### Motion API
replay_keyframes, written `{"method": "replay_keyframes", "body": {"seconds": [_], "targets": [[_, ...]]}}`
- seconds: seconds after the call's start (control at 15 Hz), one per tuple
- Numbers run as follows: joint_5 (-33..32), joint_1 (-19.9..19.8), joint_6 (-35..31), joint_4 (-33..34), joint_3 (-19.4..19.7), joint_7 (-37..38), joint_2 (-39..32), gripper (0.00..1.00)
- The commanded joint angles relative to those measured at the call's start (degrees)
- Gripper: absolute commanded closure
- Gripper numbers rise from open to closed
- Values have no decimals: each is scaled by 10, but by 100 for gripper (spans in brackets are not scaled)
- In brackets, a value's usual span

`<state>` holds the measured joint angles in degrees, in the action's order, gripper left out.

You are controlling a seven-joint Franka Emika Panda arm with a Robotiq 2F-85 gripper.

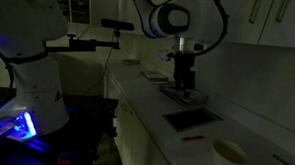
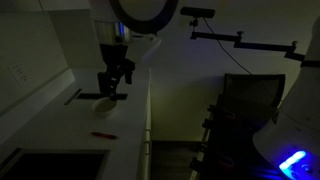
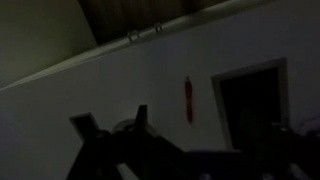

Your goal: Put the marker inside the mug cup

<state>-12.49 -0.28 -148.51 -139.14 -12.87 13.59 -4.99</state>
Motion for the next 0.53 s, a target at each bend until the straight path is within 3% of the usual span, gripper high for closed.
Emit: {"method": "replay_keyframes", "body": {"seconds": [0.0, 0.13, 0.47], "targets": [[12, 37, 0, 25, 35, -18, -30, 0], [16, 48, 0, 55, 37, -24, -67, 0], [16, 50, 3, 59, 40, -28, -66, 0]]}}
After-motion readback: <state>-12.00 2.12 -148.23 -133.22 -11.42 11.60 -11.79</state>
